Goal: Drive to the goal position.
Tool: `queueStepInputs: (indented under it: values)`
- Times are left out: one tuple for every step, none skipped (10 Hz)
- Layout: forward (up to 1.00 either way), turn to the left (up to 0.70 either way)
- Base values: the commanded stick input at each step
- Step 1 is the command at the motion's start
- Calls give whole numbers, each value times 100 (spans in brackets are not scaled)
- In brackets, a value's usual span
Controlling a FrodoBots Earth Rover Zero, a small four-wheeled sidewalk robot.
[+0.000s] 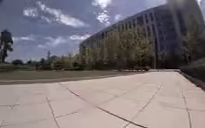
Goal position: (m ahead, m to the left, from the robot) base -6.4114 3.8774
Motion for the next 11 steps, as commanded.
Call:
queueStepInputs:
  values:
    - [70,27]
    - [70,27]
    - [70,27]
    - [70,27]
    - [70,27]
    - [70,27]
    - [70,27]
    - [70,27]
    - [70,27]
    - [70,27]
    - [70,27]
